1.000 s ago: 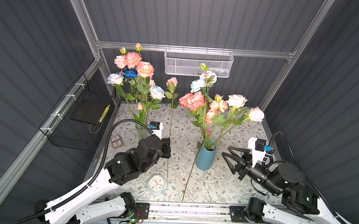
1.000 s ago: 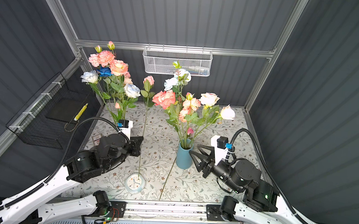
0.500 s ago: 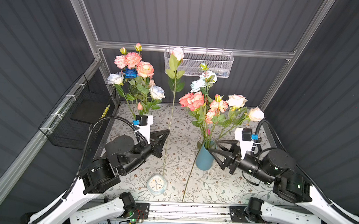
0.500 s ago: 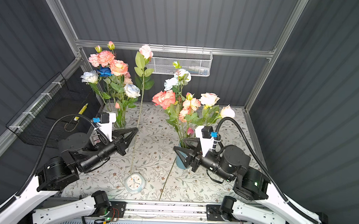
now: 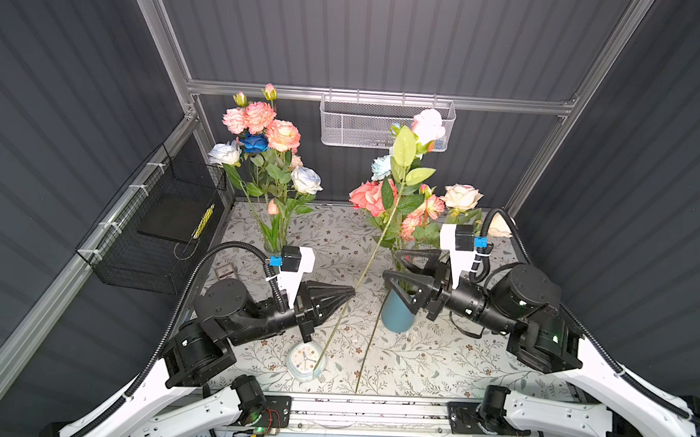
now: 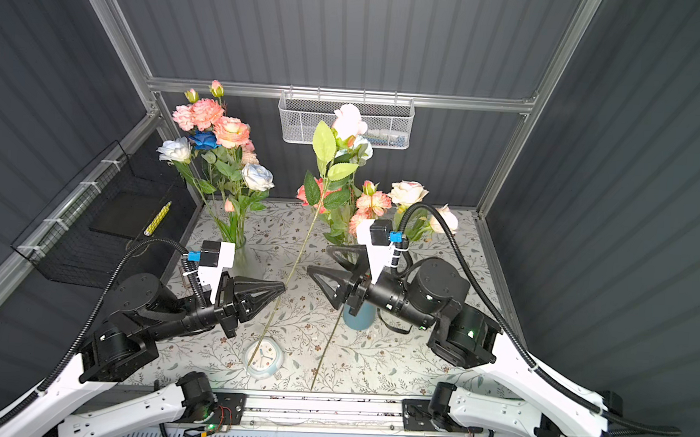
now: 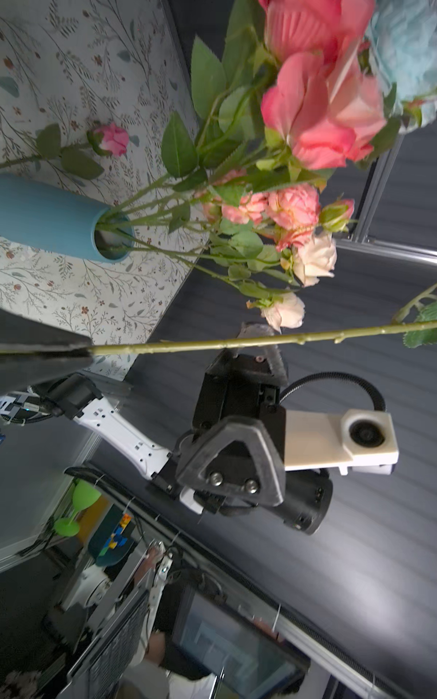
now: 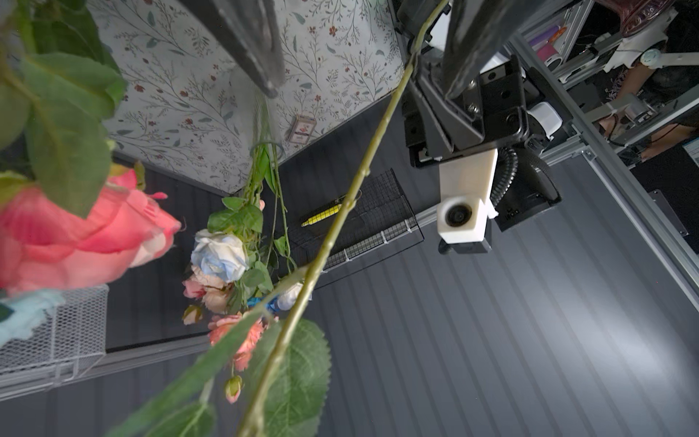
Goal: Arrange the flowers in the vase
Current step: 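Pass the white rose from the left gripper to the right gripper, then carry the white rose over the teal vase with the right gripper while the left withdraws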
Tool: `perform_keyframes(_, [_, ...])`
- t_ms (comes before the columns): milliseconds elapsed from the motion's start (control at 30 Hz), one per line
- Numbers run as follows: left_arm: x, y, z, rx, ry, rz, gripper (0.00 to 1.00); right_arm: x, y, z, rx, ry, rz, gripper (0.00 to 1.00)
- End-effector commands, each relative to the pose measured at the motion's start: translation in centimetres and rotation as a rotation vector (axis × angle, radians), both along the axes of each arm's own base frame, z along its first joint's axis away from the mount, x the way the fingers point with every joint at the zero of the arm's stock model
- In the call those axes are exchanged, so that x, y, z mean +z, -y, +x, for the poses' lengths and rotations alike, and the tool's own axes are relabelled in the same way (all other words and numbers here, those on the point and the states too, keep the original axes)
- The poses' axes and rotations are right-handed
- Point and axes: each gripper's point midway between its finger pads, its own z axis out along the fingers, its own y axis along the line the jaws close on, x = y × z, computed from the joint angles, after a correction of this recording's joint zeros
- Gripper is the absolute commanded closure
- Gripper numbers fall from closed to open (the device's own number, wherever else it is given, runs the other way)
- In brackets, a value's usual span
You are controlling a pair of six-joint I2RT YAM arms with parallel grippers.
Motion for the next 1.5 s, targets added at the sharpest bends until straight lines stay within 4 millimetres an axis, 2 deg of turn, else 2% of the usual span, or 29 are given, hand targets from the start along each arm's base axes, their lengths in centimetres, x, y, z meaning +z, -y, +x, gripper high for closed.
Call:
perform_keyframes(0, [0.8, 0.4, -2.6, -0.148, 0.053, -0.033, 1.0, 2.2, -0.2, -0.7, 0.034, 0.04, 0.06, 0.33])
perform_keyframes(133, [0.4, 0.6, -3.3, -0.189, 0.051, -0.023, 1.0, 3.0, -0.2, -1.0, 0.052, 0.053, 0.086, 0.35])
perform_keyframes(200, [0.1, 0.8, -3.3, -0.201, 0.044, -0.013, 1.0, 3.1, -0.2, -1.2, 0.061, 0.054, 0.09, 0.42])
perform_keyframes(333, [-0.5, 1.2, -3.1, -0.2, 0.026, 0.009, 1.0, 3.5, 0.0, -1.5, 0.073, 0.057, 0.098, 0.76])
perform_keyframes(433, [-1.0, 1.3, -2.2, -0.157, 0.0, 0.024, 1.0, 3.2, 0.4, -1.3, 0.05, 0.051, 0.085, 0.95])
perform_keyframes(467, [-1.2, 1.3, -1.9, -0.141, -0.011, 0.033, 0.91, 3.1, 0.6, -1.2, 0.041, 0.05, 0.083, 0.97])
perform_keyframes(500, [-1.5, 1.3, -1.5, -0.122, -0.023, 0.043, 0.64, 2.9, 1.0, -1.1, 0.026, 0.046, 0.08, 0.99])
perform_keyframes(533, [-1.8, 1.3, -1.2, -0.102, -0.038, 0.051, 0.42, 2.6, 1.3, -0.9, 0.005, 0.043, 0.071, 1.0])
perform_keyframes(567, [-2.0, 1.2, -1.0, -0.09, -0.046, 0.053, 0.26, 2.4, 1.7, -0.7, -0.015, 0.041, 0.061, 1.0])
perform_keyframes(633, [-2.5, 1.0, -0.4, -0.055, -0.066, 0.055, 0.04, 1.6, 2.5, -0.4, -0.061, 0.038, 0.029, 1.0])
perform_keyframes(667, [-2.6, 0.5, 0.5, 0.011, -0.076, 0.052, 0.0, 1.2, 2.9, -0.2, -0.08, 0.036, 0.014, 1.0])
perform_keyframes(833, [-4.4, -2.3, 3.4, 0.246, -0.105, 0.055, 0.0, -0.1, 6.2, 0.4, -0.21, 0.05, -0.056, 1.0])
perform_keyframes(1033, [-9.1, -2.4, 5.0, 0.334, -0.199, 0.143, 0.0, 0.7, 10.0, 1.6, -0.385, 0.118, -0.139, 1.0])
perform_keyframes(1167, [-11.6, -2.2, 5.5, 0.354, -0.253, 0.185, 0.0, 1.2, 11.3, 2.9, -0.5, 0.168, -0.211, 1.0])
perform_keyframes(1300, [-12.9, -2.7, 5.6, 0.378, -0.273, 0.2, 0.0, 1.4, 11.7, 4.4, -0.599, 0.217, -0.284, 1.0])
perform_keyframes(1467, [-13.8, -3.3, 5.6, 0.401, -0.29, 0.219, 0.0, 2.3, 11.8, 4.6, -0.622, 0.251, -0.297, 1.0])
